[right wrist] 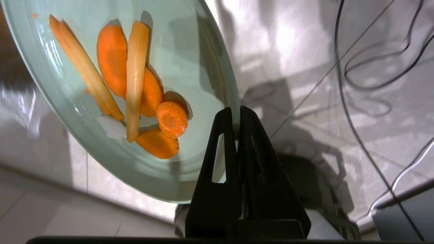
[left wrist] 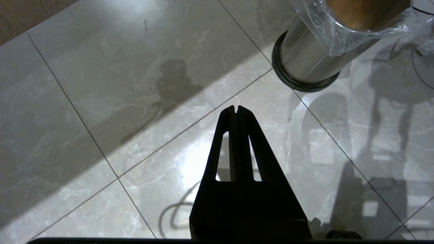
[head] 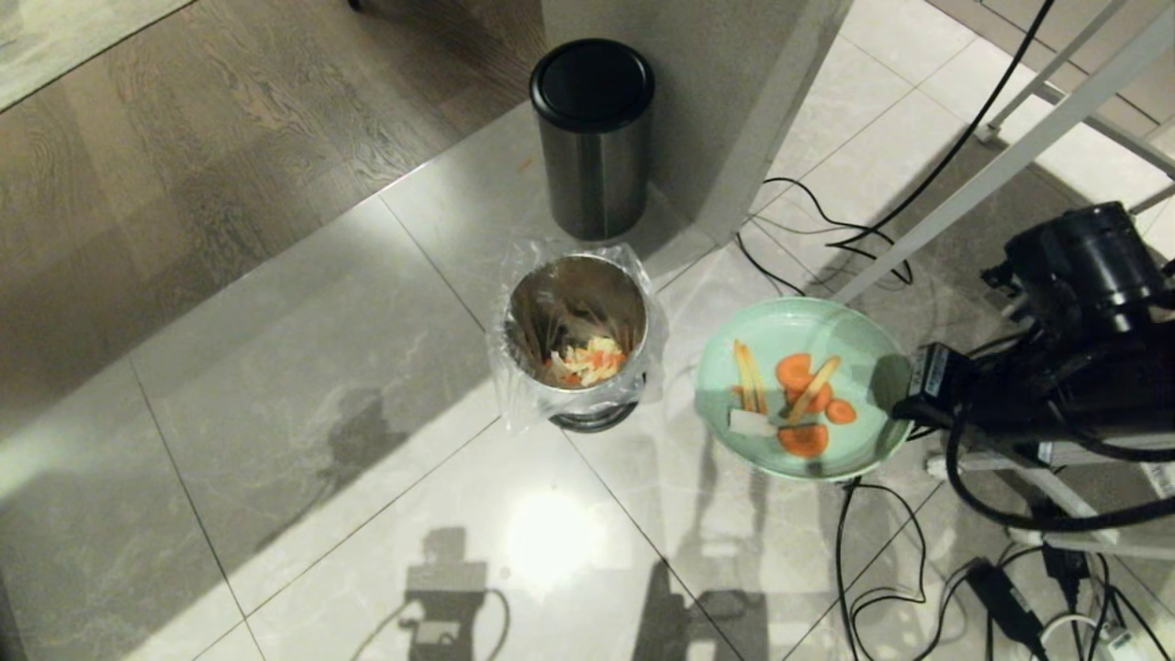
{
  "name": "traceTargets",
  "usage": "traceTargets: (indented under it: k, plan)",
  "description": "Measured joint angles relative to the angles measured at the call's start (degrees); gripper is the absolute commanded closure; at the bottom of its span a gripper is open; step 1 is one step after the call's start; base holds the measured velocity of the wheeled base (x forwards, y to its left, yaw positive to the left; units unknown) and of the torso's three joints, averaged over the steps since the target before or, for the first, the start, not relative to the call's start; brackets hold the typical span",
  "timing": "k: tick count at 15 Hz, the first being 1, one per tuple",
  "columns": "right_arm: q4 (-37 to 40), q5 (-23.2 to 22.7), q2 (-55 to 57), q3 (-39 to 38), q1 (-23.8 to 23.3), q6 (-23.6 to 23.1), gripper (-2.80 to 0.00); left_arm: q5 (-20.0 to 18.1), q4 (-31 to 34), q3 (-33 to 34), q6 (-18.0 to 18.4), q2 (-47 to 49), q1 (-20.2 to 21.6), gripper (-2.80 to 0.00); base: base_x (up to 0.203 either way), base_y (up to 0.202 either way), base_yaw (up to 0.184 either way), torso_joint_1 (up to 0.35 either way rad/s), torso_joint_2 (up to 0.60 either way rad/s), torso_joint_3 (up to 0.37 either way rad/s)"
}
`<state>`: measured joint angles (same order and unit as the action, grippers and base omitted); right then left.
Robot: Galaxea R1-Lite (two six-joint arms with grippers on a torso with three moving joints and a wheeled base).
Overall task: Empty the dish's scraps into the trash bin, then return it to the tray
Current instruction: Move the plate over the trash can
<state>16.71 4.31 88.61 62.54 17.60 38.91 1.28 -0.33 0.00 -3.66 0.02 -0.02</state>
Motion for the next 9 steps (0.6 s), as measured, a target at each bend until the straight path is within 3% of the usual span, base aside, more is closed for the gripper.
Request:
traceTargets:
  k: [5,9]
  plan:
    - [0.27,1.11,2.92,5.69,1.79,0.22,0.00,0.01,0.00,0.00,0.00,0.00,-0.02,0.00,0.000,0.000,0.000,0.000,0.00,0.000]
    - [-1.17,3.90,4.65,7.41,7.25,2.68,0.00,0.01,0.00,0.00,0.02,0.00,0.00,0.00,0.000,0.000,0.000,0.000,0.00,0.000]
